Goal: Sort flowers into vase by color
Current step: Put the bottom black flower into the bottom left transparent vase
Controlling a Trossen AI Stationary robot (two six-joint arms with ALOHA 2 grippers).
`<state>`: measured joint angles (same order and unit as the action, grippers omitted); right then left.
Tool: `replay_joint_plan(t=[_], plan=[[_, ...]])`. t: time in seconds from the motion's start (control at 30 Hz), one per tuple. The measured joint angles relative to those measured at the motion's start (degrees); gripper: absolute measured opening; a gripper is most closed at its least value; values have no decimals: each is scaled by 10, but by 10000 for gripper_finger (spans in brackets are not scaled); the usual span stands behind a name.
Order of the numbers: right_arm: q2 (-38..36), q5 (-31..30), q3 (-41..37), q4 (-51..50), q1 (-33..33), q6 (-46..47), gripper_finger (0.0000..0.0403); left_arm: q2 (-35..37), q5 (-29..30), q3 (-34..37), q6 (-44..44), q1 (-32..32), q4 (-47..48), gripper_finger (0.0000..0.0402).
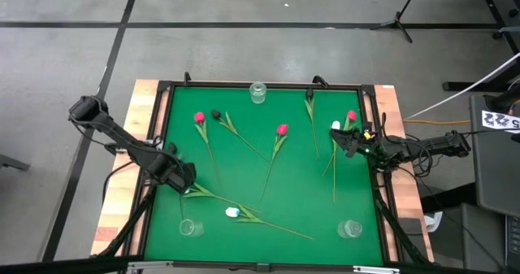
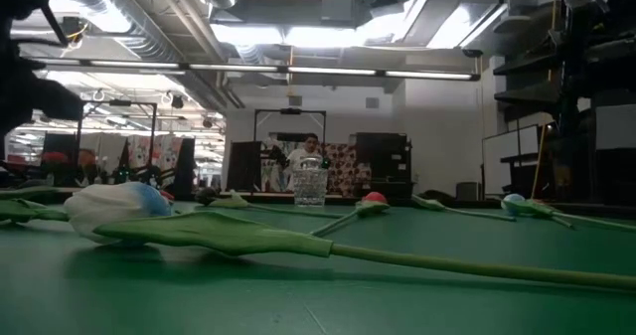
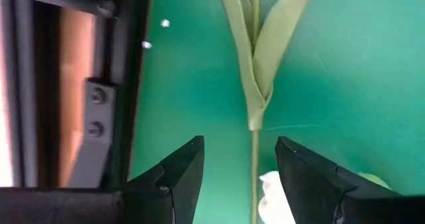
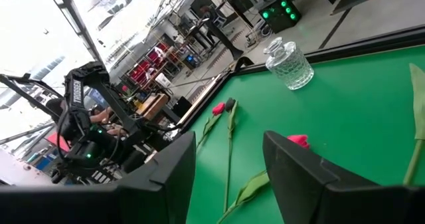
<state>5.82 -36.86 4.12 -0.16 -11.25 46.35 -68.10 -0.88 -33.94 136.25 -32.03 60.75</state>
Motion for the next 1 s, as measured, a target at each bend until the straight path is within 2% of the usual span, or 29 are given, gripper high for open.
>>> replay_joint_plan(t=[0.13, 0.37, 0.57, 0.77, 0.87, 1.0], plan=[[0, 0, 0, 0, 0, 0, 177, 0, 18, 17, 17, 3, -19, 182], [0, 0, 0, 0, 0, 0, 177, 0, 62, 17, -1, 40, 8, 182], [0, 0, 0, 0, 0, 1, 177, 0, 61, 20, -30, 59, 3, 182], [0, 0, 0, 0, 0, 1, 177, 2, 45, 75, -15, 59, -71, 182], [0, 0, 0, 0, 0, 1, 177, 3, 48, 82, -12, 59, -79, 182], [0, 0, 0, 0, 0, 1, 177, 6, 50, 83, -17, 59, -80, 157]])
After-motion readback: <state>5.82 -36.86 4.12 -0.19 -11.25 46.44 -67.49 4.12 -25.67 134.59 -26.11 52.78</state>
